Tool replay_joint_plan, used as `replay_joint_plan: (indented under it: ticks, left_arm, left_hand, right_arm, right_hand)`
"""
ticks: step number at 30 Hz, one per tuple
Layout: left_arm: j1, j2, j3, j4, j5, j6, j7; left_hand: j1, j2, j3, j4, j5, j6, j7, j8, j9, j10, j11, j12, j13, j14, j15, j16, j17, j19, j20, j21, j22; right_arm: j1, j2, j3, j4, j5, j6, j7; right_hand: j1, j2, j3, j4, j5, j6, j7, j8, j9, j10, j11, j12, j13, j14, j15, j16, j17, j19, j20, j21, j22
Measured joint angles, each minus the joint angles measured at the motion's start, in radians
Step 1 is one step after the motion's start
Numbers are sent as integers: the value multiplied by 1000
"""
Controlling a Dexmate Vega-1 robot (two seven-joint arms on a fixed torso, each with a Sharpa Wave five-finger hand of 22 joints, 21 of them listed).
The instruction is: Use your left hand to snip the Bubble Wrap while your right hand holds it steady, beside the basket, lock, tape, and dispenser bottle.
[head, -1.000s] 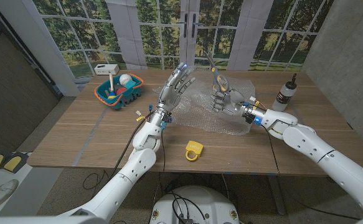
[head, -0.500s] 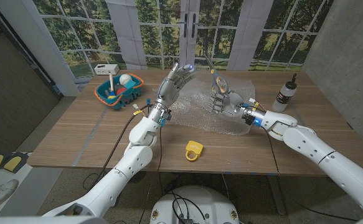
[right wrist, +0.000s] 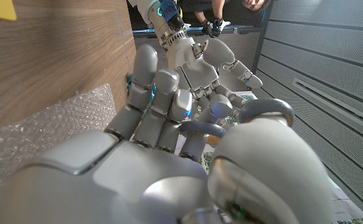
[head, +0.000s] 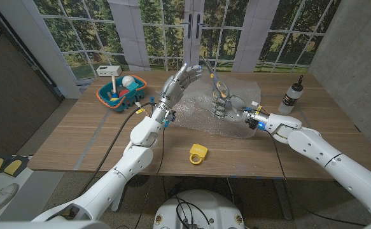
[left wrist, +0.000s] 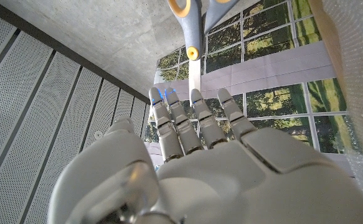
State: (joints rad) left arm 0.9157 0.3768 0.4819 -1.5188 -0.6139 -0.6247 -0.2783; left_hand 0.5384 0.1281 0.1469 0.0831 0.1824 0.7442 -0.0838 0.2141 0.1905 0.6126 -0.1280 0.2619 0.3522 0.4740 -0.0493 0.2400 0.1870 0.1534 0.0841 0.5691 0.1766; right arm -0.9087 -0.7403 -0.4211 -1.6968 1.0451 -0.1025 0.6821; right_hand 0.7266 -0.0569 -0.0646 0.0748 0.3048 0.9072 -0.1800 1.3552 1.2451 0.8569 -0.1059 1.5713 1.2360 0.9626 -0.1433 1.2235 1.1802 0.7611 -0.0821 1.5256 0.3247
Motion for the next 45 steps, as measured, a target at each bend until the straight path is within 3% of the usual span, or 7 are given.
replay_joint_plan:
  ticks: [14,22,45]
  left_arm:
    - [-7,5,17,6,1,-1,15]
    - [-9,4,25,6,1,-1,24]
    - [-14,8,42,-2,9,18,29]
  left_hand:
    - [-4,-4,3,-3,0,-14,7,-11,0,-22,23,-18,-13,35,2,0,-5,13,-9,-8,0]
    - [-4,-4,12,-12,0,-10,11,-11,0,-8,52,-18,-28,59,-3,0,-9,25,-15,-15,0]
    - [-4,-4,24,-24,0,-26,18,-14,1,-33,69,-44,-49,55,1,-19,-10,25,-15,-31,0]
  right_arm:
    - [34,-16,-32,-1,-43,16,67]
    - [57,-29,-52,1,-71,24,111]
    - [102,-66,-104,-34,-157,53,182]
  right_hand:
    - [16,16,-4,4,0,-5,5,0,0,0,0,0,0,11,0,-30,-5,0,0,0,-11]
    - [22,22,-7,7,0,-7,7,0,0,0,0,0,0,11,1,-51,-14,0,0,0,-19]
    - [45,44,-14,14,-6,-11,10,1,0,-8,8,0,0,22,-3,-98,-25,0,0,-5,-37]
